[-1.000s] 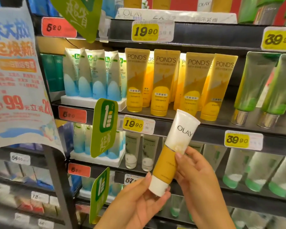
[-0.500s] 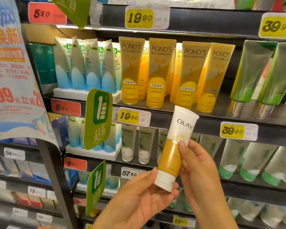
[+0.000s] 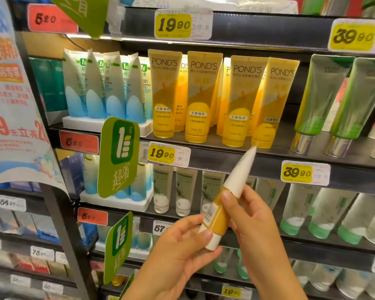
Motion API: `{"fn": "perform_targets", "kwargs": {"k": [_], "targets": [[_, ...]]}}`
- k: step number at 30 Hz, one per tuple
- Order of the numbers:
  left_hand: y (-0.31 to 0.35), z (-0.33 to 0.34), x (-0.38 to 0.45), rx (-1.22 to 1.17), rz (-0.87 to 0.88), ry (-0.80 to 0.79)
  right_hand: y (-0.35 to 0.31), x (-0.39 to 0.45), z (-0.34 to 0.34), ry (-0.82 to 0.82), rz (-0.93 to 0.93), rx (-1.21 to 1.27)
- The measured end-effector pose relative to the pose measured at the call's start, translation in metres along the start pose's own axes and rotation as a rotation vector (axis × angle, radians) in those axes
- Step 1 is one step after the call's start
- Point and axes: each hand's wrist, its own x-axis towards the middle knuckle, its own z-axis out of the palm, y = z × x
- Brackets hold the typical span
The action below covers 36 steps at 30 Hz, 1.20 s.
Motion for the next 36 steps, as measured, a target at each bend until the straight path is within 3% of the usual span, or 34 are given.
{"fn": "perform_targets", "kwargs": {"k": [5,17,21,28,36], "targets": [[-0.001,0.001,0.001,0.013,0.003,0.011,0.0,0.0,-0.003,0.003,-0.015,-0.007],[0.005,0.009,-0.004,-0.222,-0.155,-0.144,-0.004,0.0,-0.005,-0.026,0.033,0.21],[0.003,0.01,-0.002,-0.21,-0.124,-0.157,-0.008,0.0,-0.007,-0.026,0.012,0.21],[0.0,0.011,-0.001,-0.139,-0.06,-0.098,-0.008,-0.001,-0.012,0.062,-0.016,0.063],[-0.001,0.013,0.0,0.129,0.053,0.039,-0.01,-0.003,-0.005,0.065,-0.001,-0.024]]}}
